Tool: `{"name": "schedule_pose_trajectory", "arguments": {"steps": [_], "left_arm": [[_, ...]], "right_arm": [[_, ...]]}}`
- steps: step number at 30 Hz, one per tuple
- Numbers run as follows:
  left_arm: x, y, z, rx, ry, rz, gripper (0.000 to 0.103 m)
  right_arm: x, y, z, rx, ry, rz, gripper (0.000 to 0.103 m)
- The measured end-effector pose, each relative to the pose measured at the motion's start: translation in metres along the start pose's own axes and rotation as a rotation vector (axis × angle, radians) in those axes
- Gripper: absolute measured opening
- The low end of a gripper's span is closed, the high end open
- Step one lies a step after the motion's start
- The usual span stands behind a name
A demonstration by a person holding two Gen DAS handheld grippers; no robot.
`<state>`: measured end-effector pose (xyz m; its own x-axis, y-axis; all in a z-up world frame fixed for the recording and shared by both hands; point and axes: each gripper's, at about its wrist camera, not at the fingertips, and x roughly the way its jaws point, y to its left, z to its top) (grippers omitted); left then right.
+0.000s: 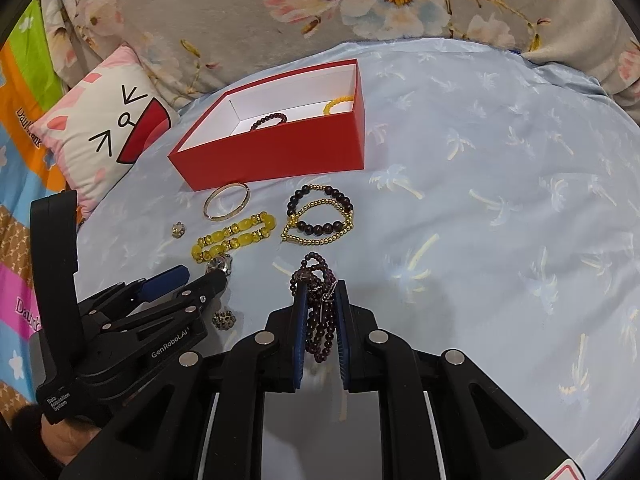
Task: Organize jewelry
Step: 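Grasp the silver wristwatch with left gripper while right holds the garnet strands, then carry watch and garnet strands into the red box and open both grippers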
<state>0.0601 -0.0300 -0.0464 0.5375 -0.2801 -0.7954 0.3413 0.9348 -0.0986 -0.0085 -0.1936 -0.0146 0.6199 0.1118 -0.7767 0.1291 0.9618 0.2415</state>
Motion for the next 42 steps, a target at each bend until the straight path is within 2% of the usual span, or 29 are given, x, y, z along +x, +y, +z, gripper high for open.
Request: {"name": "schedule_pose_trajectory", "arguments": {"steps": [2, 3, 7, 8, 10, 12, 18, 19, 22, 23, 27, 30, 32, 33, 37, 42], "left_arm": [[-0.001, 0.002, 0.0, -0.007, 0.007, -0.025, 0.023], [-0.001, 0.002, -0.001, -0.008, 0.013, -0.039, 0.018], [-0.003, 0.004, -0.002, -0.015, 0.023, -0.054, 0.016], [-0.003, 0.005, -0.002, -0.018, 0.025, -0.062, 0.01], [-0.005, 0.006, -0.002, -0.023, 0.027, -0.072, 0.008], [-0.007, 0.009, -0.002, -0.028, 0.029, -0.079, 0.0], [-0.008, 0.011, -0.002, -0.043, 0.037, -0.086, 0.001], [-0.007, 0.01, -0.002, -0.041, 0.039, -0.101, 0.007], [-0.009, 0.003, -0.002, -0.023, 0.021, -0.091, 0.048], [-0.01, 0.0, -0.001, -0.014, 0.005, -0.075, 0.05], [0.002, -0.01, 0.002, 0.008, 0.009, -0.028, 0.049], [0.005, -0.017, 0.001, 0.048, -0.012, 0.037, 0.039], [0.005, -0.019, 0.0, 0.067, -0.023, 0.063, 0.027], [0.006, -0.02, 0.0, 0.075, -0.026, 0.075, 0.026], [0.006, -0.02, 0.001, 0.084, -0.023, 0.086, 0.024], [0.002, -0.015, 0.002, 0.056, 0.003, 0.057, 0.024]], "right_arm": [[0.001, 0.0, 0.0, 0.001, 0.001, 0.001, 0.013], [0.001, 0.0, 0.0, 0.001, 0.002, 0.002, 0.013], [0.001, 0.002, 0.0, -0.003, 0.0, 0.003, 0.013], [0.001, 0.002, 0.0, -0.003, 0.001, 0.004, 0.013], [0.001, 0.001, 0.0, -0.001, 0.002, 0.004, 0.013], [0.001, 0.001, 0.0, -0.001, 0.002, 0.005, 0.013], [0.002, 0.003, 0.0, -0.002, 0.004, 0.009, 0.013], [0.002, 0.003, -0.001, -0.001, 0.004, 0.01, 0.013], [0.002, 0.002, -0.001, 0.004, 0.006, 0.014, 0.013], [0.002, 0.002, 0.0, 0.005, 0.006, 0.014, 0.013], [0.002, 0.002, 0.0, 0.006, 0.007, 0.014, 0.013], [0.002, 0.001, 0.0, 0.009, 0.006, 0.014, 0.013], [0.002, 0.0, 0.0, 0.011, 0.005, 0.015, 0.013], [0.002, 0.0, 0.0, 0.011, 0.005, 0.016, 0.013], [0.003, 0.0, 0.001, 0.009, 0.006, 0.018, 0.013], [0.001, 0.003, 0.002, 0.004, 0.003, 0.025, 0.013]]}}
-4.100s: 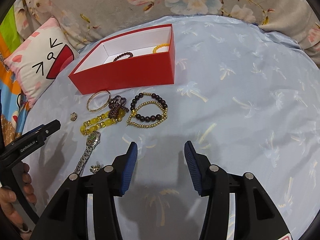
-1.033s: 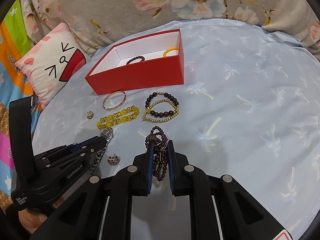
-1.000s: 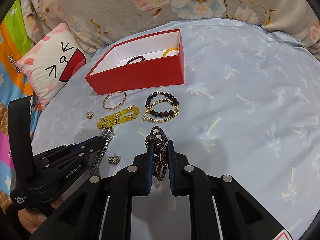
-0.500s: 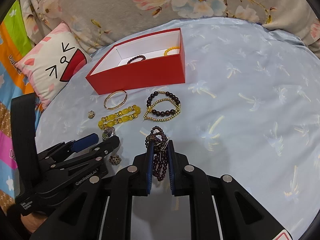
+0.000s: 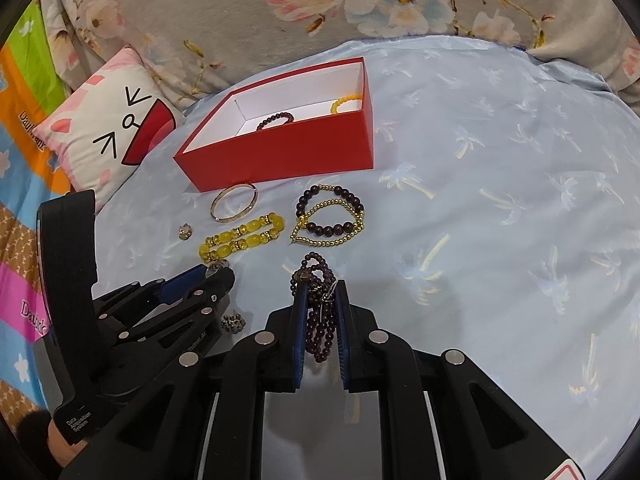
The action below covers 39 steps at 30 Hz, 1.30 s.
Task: Organize jewelry
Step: 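Carry watch and garnet strands into the red box and open both grippers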
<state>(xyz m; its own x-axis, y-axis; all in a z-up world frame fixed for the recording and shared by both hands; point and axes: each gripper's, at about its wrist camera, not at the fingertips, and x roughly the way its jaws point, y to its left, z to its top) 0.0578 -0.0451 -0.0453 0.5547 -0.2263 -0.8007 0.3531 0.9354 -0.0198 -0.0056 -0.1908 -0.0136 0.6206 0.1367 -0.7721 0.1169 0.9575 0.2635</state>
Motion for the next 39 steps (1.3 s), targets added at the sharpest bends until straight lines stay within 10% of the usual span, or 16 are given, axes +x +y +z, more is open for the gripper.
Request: {"name": "schedule_pose_trajectory", "arguments": {"steps": [20, 39], "left_arm": [[-0.067, 0.034, 0.086, -0.05, -0.171, -0.076, 0.024], [0.036, 0.059, 0.184, -0.082, -0.173, -0.01, 0.024]], "right_arm": [[-0.017, 0.022, 0.076, -0.056, -0.141, 0.043, 0.013], [0.108, 0.018, 0.183, -0.054, -0.06, 0.006, 0.013]]}}
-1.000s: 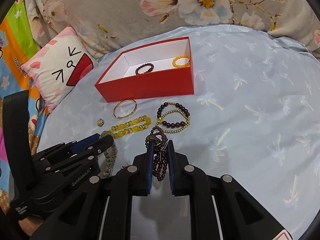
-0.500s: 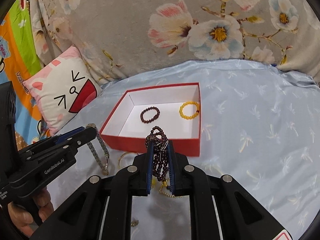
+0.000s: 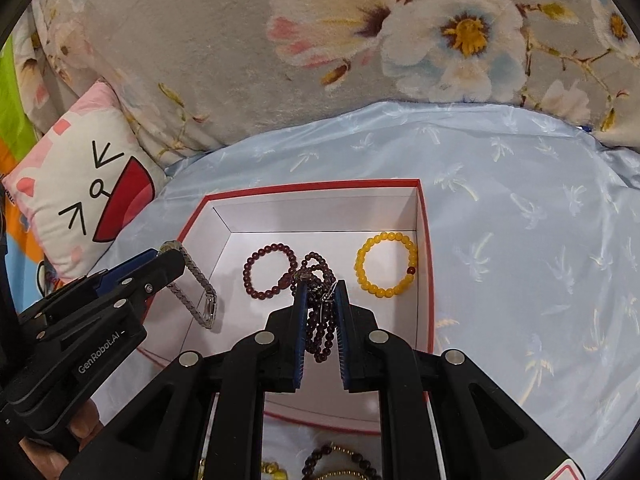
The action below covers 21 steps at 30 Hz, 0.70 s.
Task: Organize jewelry
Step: 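Carry watch and garnet strands into the red box and open both grippers, then withdraw both grippers from the box back over the table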
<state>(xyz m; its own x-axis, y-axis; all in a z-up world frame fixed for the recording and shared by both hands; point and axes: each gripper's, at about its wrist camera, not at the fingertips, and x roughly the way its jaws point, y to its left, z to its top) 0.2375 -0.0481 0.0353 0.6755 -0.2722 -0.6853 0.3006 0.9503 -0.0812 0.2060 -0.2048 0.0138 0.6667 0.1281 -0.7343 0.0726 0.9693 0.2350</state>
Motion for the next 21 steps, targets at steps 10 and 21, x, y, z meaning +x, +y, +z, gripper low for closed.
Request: {"name": "schedule_pose_trajectory", "arguments": {"steps": [10, 21], "left_arm": [[0.014, 0.015, 0.012, -0.039, -0.034, -0.008, 0.051], [-0.043, 0.04, -0.021, -0.085, -0.071, 0.026, 0.054]], "right_arm": [[0.023, -0.003, 0.005, 0.001, 0.006, -0.037, 0.029], [-0.043, -0.008, -0.035, 0.037, -0.035, -0.022, 0.034]]}}
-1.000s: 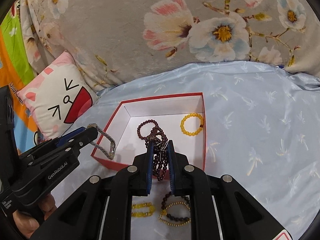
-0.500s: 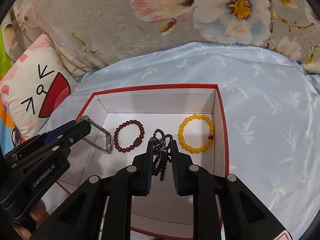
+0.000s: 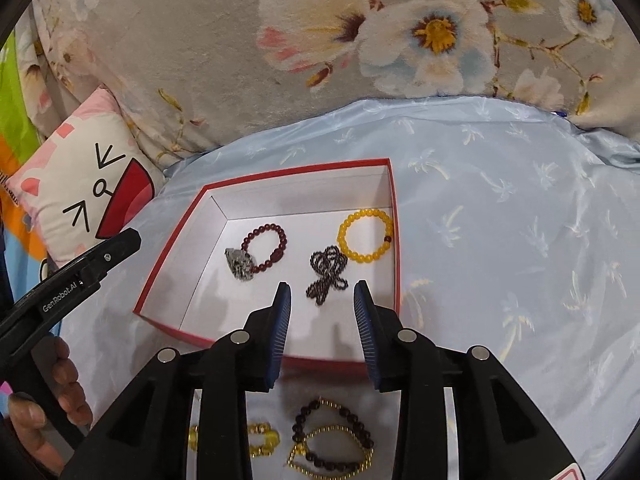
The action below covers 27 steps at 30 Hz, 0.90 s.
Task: Organize jewelry
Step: 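Withdraw both grippers from the box back over the table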
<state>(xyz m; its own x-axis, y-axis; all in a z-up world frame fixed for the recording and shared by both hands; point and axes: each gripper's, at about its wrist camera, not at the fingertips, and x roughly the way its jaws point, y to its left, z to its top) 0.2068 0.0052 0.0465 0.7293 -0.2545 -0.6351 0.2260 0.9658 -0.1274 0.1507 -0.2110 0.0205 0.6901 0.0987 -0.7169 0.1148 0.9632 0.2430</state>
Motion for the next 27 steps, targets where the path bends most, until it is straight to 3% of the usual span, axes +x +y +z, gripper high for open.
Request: {"name": "schedule_pose_trajectory", "arguments": {"steps": [13, 27], "left_arm": [[-0.039, 0.008, -0.075, -0.006, 0.104, 0.005, 0.054], [-0.043, 0.022, -0.125, -0.032, 0.185, 0.033, 0.054]], "right_arm": [[-0.05, 0.002, -0.075, -0.01, 0.044, -0.02, 0.035], [-0.057, -0.01, -0.133, 0.018, 0.13, -0.038, 0.035]]}}
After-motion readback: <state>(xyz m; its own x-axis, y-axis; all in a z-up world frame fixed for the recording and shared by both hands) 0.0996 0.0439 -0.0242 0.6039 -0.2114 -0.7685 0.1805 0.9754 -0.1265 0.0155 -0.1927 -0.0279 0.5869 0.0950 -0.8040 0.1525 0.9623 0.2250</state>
